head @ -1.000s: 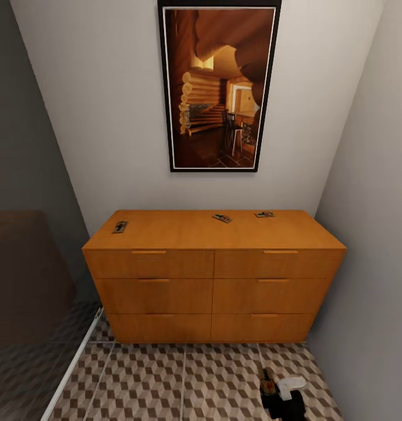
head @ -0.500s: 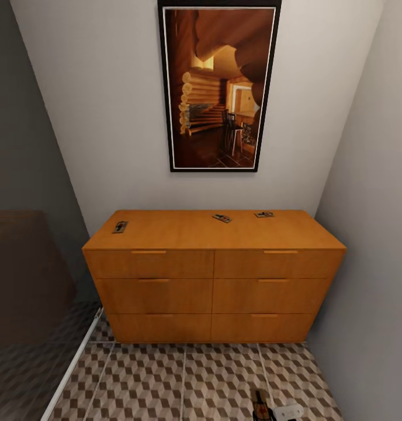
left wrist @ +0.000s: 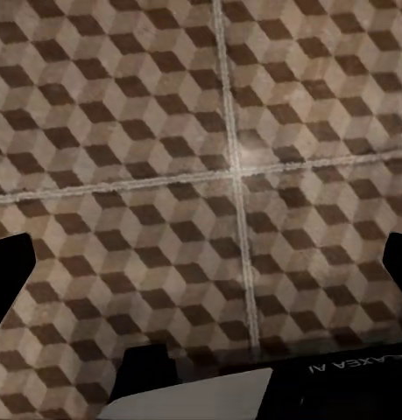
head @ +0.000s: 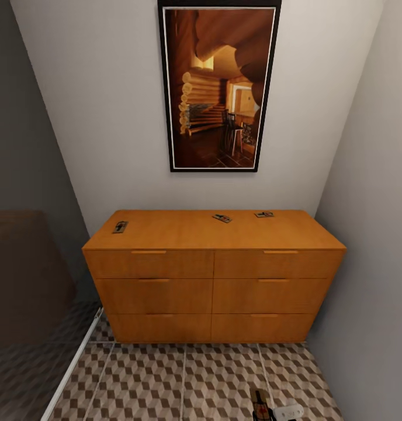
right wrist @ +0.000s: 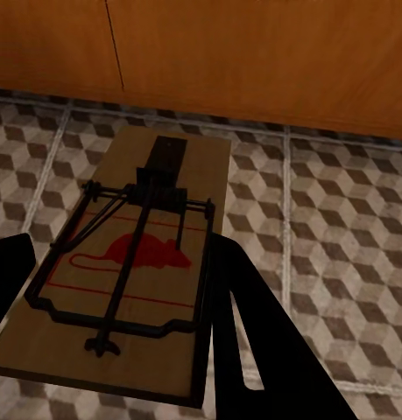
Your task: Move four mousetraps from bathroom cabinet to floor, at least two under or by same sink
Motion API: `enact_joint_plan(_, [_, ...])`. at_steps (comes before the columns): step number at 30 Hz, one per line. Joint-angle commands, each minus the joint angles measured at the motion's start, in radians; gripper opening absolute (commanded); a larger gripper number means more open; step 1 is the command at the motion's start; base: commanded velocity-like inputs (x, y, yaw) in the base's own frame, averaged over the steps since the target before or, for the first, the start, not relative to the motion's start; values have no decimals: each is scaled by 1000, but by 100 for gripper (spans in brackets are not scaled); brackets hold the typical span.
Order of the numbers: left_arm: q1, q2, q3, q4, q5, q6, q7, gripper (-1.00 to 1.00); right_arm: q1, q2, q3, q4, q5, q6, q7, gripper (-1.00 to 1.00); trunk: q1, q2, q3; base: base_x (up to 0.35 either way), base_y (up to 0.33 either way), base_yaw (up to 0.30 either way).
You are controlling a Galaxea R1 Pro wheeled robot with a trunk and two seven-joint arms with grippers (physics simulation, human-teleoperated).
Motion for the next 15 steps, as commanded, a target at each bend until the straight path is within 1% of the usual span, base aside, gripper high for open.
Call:
enact_joint_plan(1, [1, -6, -2, -41, -1, 42, 0, 100, -1, 0, -7, 1, 11, -3, -4, -100, 0, -1, -1, 0, 0, 0])
enact_joint_plan(3, [1, -30, -4, -167, -2, 145, 0, 100, -1, 0, -8, 1, 11, -3, -5, -100, 0, -1, -1, 0, 0, 0])
enact_joint_plan(4, [1, -39, -8, -220, -2, 184, 0, 100, -1, -1, -8, 1, 11, -3, -5, -100, 0, -1, -1, 0, 0, 0])
enact_joint_plan(5, [1, -43, -12, -244, -2, 201, 0, 100, -1, -1, -8, 1, 11, -3, -5, -100, 0, -1, -1, 0, 0, 0])
enact_joint_plan(7, [1, -55, -42, -328, -2, 268, 1, 100, -2, 0, -8, 1, 11, -3, -5, -100, 0, -1, -1, 0, 0, 0])
enact_joint_plan(8, [1, -56, -54, -347, -2, 285, 2, 100, -1, 0, -8, 1, 11, -3, -5, -100, 0, -1, -1, 0, 0, 0])
enact_joint_plan(9, [1, -59, -77, -385, -2, 320, 2, 100, -1, 0, -8, 1, 11, -3, -5, -100, 0, -1, -1, 0, 0, 0])
enact_joint_plan(10, [1, -61, -106, -443, -2, 371, 3, 100, -1, 0, -8, 1, 11, -3, -5, -100, 0, -1, -1, 0, 0, 0])
enact_joint_plan(11, [1, -62, -119, -484, -2, 405, 3, 100, -1, 0, -8, 1, 11, -3, -5, -100, 0, -1, -1, 0, 0, 0])
enact_joint_plan(13, [1, -63, -133, -567, -2, 468, 3, 100, -1, 0, -8, 1, 11, -3, -5, -100, 0, -1, -1, 0, 0, 0])
enact_joint_plan(14, [1, -63, -135, -587, -1, 484, 3, 100, -1, 0, -8, 1, 11, -3, -5, -100, 0, -1, -1, 0, 0, 0])
enact_joint_plan(15, [1, -64, -138, -625, -1, 517, 3, 100, -1, 0, -8, 1, 11, -2, -5, -100, 0, -1, -1, 0, 0, 0])
